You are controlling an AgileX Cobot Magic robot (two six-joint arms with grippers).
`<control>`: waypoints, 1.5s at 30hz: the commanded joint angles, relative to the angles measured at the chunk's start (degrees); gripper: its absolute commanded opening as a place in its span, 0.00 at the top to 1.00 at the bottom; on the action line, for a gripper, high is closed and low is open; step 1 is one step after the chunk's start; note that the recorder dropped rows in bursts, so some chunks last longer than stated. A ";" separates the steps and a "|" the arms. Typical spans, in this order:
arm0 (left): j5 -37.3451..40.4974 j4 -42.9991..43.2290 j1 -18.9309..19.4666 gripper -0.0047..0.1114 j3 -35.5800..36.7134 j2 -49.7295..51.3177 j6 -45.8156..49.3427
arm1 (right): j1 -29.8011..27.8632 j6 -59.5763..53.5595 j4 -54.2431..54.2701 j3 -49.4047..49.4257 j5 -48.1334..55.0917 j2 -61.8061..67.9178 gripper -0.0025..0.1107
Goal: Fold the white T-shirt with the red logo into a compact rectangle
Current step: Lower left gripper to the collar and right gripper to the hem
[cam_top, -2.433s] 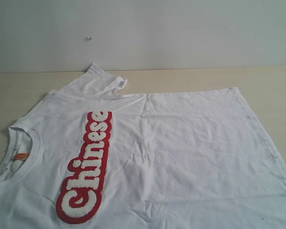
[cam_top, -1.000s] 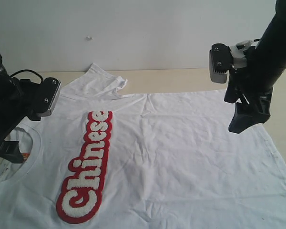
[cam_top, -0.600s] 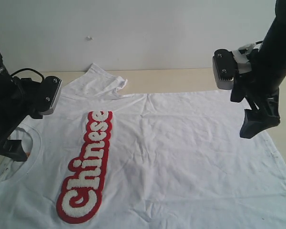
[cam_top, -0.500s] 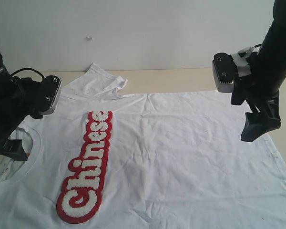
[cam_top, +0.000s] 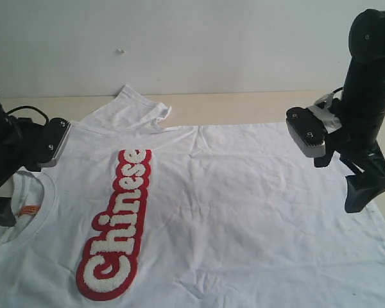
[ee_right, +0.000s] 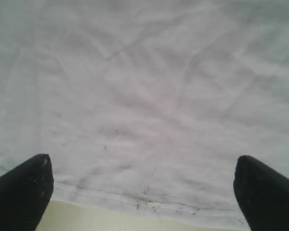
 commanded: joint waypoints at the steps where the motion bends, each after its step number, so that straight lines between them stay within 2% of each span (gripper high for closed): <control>1: -2.85 -0.24 2.02 0.06 0.12 2.46 0.30 | 0.02 5.83 -0.31 0.10 -5.83 0.57 0.12; 7: -8.85 -0.60 2.17 0.06 0.12 5.98 0.65 | 0.02 0.96 -0.31 0.10 -7.29 0.65 0.12; 18: -9.21 -0.73 2.42 0.06 -0.01 9.69 5.53 | 0.02 0.95 -0.31 0.10 -8.54 1.88 0.12; 20: -8.25 -0.73 2.69 0.06 -0.79 10.62 5.53 | 0.02 0.95 -0.31 0.10 -8.54 2.24 0.12; 24: -0.61 -2.85 4.02 0.06 -5.25 12.18 5.89 | 0.02 0.95 -0.17 0.10 -8.54 2.72 0.12; 27: 2.21 -4.77 4.92 0.06 -7.96 12.40 7.30 | 0.02 0.95 -0.17 0.10 -8.76 2.84 0.12; 45: 2.72 -7.62 5.14 0.06 -8.54 16.32 7.83 | -0.34 0.86 -1.04 0.10 -10.26 2.84 0.12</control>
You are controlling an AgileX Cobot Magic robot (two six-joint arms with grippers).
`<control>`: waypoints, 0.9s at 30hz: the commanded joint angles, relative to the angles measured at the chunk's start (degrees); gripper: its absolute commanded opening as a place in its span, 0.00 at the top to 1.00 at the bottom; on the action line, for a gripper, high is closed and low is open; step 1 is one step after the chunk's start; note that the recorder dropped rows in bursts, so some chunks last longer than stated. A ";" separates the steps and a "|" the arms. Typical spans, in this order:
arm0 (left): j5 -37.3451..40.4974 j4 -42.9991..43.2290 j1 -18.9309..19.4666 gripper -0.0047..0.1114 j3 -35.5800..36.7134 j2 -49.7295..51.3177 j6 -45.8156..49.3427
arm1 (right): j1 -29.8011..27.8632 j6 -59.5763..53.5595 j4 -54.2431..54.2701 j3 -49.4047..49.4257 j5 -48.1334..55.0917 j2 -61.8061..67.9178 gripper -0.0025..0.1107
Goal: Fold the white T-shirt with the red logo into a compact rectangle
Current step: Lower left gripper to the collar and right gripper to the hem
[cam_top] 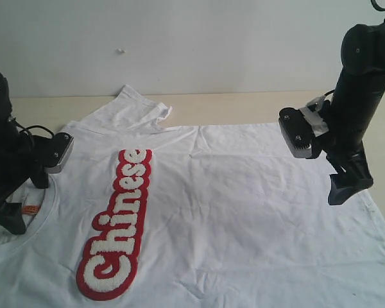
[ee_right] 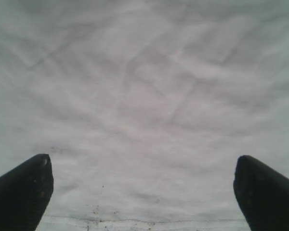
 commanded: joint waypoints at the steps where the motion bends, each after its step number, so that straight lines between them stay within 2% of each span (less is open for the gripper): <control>1: 0.15 -1.20 0.11 0.06 0.17 1.72 0.27 | -0.69 -0.44 -0.89 0.10 -0.76 -0.09 0.12; 8: -2.24 -1.20 0.11 0.06 0.17 1.72 -0.07 | -4.98 -2.09 1.27 0.35 -0.76 0.05 0.12; 12: -2.95 -1.44 0.11 0.06 0.17 1.72 -0.19 | -6.67 -7.54 5.07 3.85 -1.16 0.04 0.12; 20: -3.07 -1.58 0.11 0.06 0.17 1.72 -0.42 | -6.67 -3.00 3.74 10.48 -12.40 0.15 0.12; 27: -2.68 -1.58 0.11 0.06 0.17 1.72 -0.53 | -6.67 -0.81 4.67 10.78 -12.90 2.18 0.12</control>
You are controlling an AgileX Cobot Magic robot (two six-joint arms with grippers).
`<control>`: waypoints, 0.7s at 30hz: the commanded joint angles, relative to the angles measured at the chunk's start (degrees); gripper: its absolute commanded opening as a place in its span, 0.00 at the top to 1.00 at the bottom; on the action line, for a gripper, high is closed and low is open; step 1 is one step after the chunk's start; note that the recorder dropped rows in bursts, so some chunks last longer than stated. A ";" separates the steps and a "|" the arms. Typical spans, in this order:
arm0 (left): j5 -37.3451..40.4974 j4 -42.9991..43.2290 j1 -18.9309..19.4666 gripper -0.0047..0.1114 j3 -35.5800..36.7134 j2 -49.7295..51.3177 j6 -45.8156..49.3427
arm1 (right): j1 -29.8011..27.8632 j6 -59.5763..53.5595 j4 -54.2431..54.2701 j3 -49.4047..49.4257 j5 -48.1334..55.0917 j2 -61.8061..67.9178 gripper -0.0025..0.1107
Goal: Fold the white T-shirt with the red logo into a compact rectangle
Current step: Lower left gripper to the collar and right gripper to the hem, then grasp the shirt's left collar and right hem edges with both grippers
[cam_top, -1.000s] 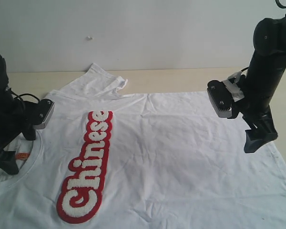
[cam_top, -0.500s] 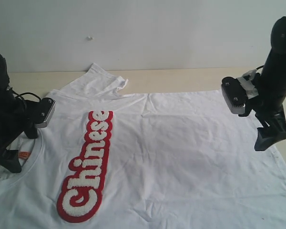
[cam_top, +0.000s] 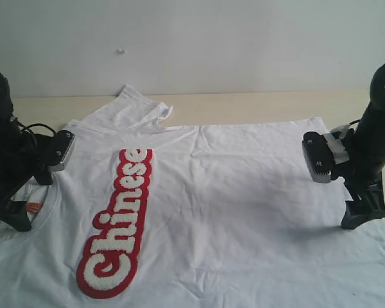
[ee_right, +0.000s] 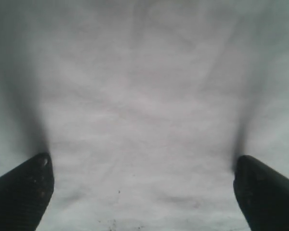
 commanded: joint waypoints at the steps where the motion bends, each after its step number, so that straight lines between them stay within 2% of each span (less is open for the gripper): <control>1: -0.38 -0.78 0.11 0.06 0.27 1.50 -0.42 | -0.26 2.38 1.18 0.33 0.57 1.11 0.12; 12: -0.13 -0.78 0.11 0.06 0.27 1.50 -1.56 | -0.26 2.82 -1.04 -0.25 1.74 2.84 0.13; 13: -0.29 -0.78 0.11 0.06 0.27 1.50 -1.56 | -0.26 2.82 -1.28 -0.57 2.33 3.23 0.16; 18: -0.55 -0.78 0.11 0.06 0.27 2.03 -3.36 | -0.26 2.82 -1.65 -1.35 2.17 3.76 0.51; 21: -0.55 -0.78 0.11 0.14 0.27 3.01 -3.57 | -0.26 2.82 -2.47 -1.35 1.73 3.76 0.71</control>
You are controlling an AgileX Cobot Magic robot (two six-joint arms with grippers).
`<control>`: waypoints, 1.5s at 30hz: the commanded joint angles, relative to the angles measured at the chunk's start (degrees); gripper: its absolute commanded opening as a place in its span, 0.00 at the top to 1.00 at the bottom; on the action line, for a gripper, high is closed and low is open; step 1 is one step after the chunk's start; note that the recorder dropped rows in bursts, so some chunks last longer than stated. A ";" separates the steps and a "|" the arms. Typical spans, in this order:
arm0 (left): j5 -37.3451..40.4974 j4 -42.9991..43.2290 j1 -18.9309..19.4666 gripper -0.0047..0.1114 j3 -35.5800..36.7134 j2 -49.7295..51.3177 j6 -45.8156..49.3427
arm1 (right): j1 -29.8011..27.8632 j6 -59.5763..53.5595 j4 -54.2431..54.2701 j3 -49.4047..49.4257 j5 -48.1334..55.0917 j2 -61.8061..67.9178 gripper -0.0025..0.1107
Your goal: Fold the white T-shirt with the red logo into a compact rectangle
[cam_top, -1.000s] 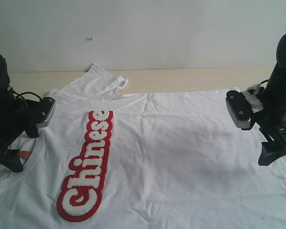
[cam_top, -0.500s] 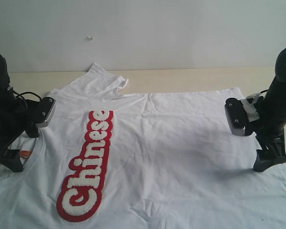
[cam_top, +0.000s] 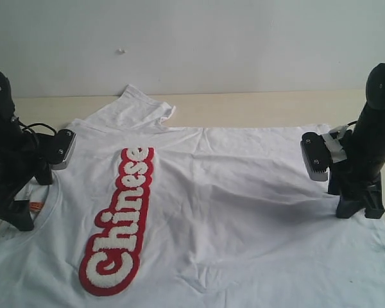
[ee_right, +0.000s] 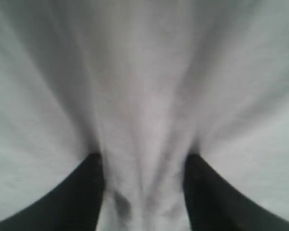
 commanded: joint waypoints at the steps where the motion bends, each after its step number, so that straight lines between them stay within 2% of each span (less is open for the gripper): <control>1: -0.55 -0.65 0.11 0.21 0.40 3.08 -1.52 | -0.16 0.31 -1.76 0.43 -1.67 1.74 0.77; 3: -0.77 -0.65 0.11 0.33 0.40 3.62 -2.40 | -0.16 1.06 -1.76 0.43 -1.99 1.74 0.85; 4: -0.77 -0.65 0.11 0.45 0.40 3.86 -2.39 | -0.16 1.23 -1.76 0.43 -2.00 1.74 0.90; 5: -0.77 -0.65 0.11 0.52 0.40 3.86 -2.39 | -0.16 1.33 -1.88 0.43 -2.00 1.74 0.93; 6: -1.10 -0.65 0.11 0.63 0.40 3.97 -2.67 | -0.16 1.59 -2.23 0.43 -2.11 1.74 0.96; 8: -1.34 -0.65 0.11 0.92 0.40 3.97 -3.53 | -0.16 2.18 -3.16 0.43 -2.09 1.74 0.98; 9: -1.24 -0.37 0.11 0.95 0.40 3.97 -3.43 | -0.16 2.18 -3.29 0.43 -2.21 1.74 0.98; 20: 1.00 0.03 0.11 0.95 0.40 1.92 -3.86 | -0.16 2.46 -3.29 0.43 -2.57 1.74 0.98; 30: 3.89 1.67 0.66 0.95 0.40 -8.28 -3.75 | -0.16 2.49 -3.72 0.28 -2.66 -4.45 0.98; 34: 4.27 -2.27 2.57 0.96 0.40 -13.49 -3.44 | -0.16 2.49 -6.94 -3.59 0.92 -7.48 0.98; 37: 4.40 -8.25 4.61 0.96 0.40 -16.95 -0.91 | -0.16 2.49 -7.80 -7.93 5.03 -9.75 0.98; 45: 2.86 -15.77 7.60 0.96 0.40 -24.47 1.94 | -0.49 3.43 -6.36 -11.14 4.46 -17.41 0.98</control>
